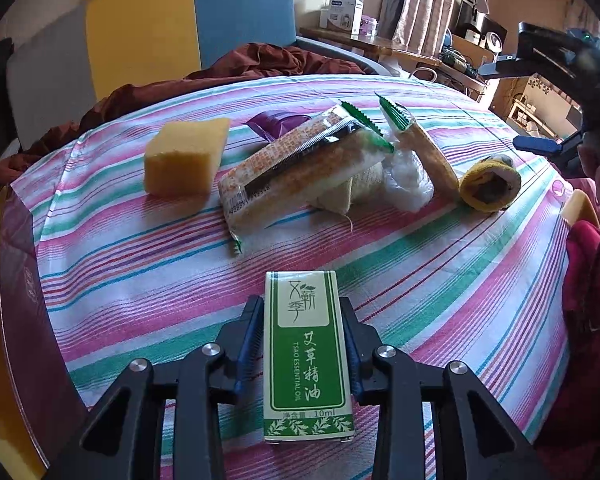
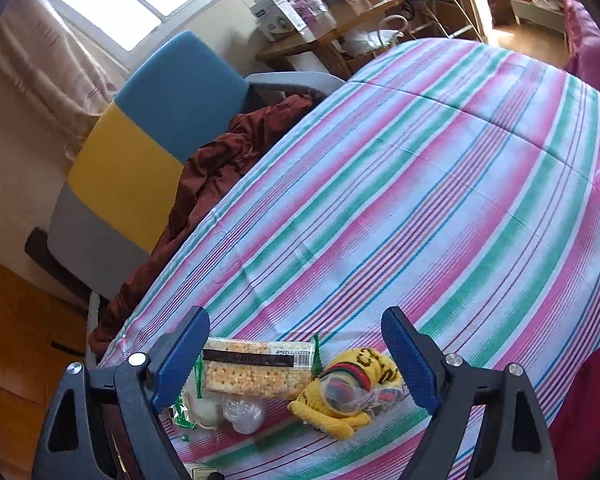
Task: Organize objects
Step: 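Grasp the green box with the left tool and lift it, then grasp the clear cracker packet with the right tool while the left tool holds the green box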
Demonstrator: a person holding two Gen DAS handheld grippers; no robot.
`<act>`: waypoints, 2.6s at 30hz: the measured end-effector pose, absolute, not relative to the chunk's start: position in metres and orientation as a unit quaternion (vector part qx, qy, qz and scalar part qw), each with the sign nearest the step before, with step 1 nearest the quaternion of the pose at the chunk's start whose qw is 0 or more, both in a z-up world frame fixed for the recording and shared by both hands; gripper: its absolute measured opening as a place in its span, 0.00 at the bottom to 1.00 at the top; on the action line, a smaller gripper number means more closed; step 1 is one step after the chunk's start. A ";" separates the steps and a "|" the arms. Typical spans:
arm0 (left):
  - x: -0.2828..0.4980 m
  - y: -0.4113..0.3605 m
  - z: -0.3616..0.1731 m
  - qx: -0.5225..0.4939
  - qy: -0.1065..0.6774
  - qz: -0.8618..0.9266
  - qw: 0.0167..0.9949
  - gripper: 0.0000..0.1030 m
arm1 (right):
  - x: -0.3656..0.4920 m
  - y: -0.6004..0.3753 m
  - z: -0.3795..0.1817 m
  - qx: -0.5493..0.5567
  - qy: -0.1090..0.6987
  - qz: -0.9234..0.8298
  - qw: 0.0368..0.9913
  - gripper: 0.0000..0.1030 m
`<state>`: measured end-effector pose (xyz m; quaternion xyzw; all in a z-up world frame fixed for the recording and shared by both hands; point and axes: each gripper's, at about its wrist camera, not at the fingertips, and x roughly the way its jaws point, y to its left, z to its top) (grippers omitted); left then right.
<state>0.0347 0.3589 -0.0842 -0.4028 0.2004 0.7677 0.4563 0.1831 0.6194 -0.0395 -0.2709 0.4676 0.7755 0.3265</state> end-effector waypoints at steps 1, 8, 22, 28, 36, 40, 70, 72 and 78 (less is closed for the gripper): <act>0.036 0.358 -0.085 -0.397 0.200 0.770 0.458 0.35 | 0.185 0.622 -0.044 -0.277 0.473 0.767 0.333 0.87; 0.040 0.361 -0.090 -0.380 0.201 0.774 0.464 0.35 | 0.172 0.623 -0.071 -0.359 0.474 0.725 0.347 0.87; 0.040 0.352 -0.091 -0.374 0.195 0.775 0.470 0.35 | 0.129 0.589 -0.036 -0.362 0.340 0.813 0.304 0.87; 0.039 0.349 -0.091 -0.374 0.187 0.775 0.475 0.35 | 0.106 0.556 -0.036 -0.395 0.285 0.844 0.227 0.87; 0.039 0.343 -0.092 -0.375 0.176 0.773 0.480 0.35 | 0.047 0.490 -0.024 -0.474 0.090 0.868 0.121 0.87; 0.039 0.341 -0.092 -0.375 0.171 0.773 0.483 0.35 | 0.006 0.452 -0.028 -0.553 -0.057 0.830 0.043 0.86; 0.037 0.340 -0.093 -0.378 0.153 0.770 0.492 0.35 | 0.082 0.477 -0.063 -0.593 0.074 0.796 0.098 0.49; 0.038 0.341 -0.093 -0.376 0.155 0.771 0.490 0.35 | 0.090 0.476 -0.072 -0.598 0.098 0.788 0.110 0.49; 0.035 0.338 -0.093 -0.375 0.159 0.773 0.487 0.34 | 0.082 0.473 -0.097 -0.618 0.115 0.768 0.122 0.49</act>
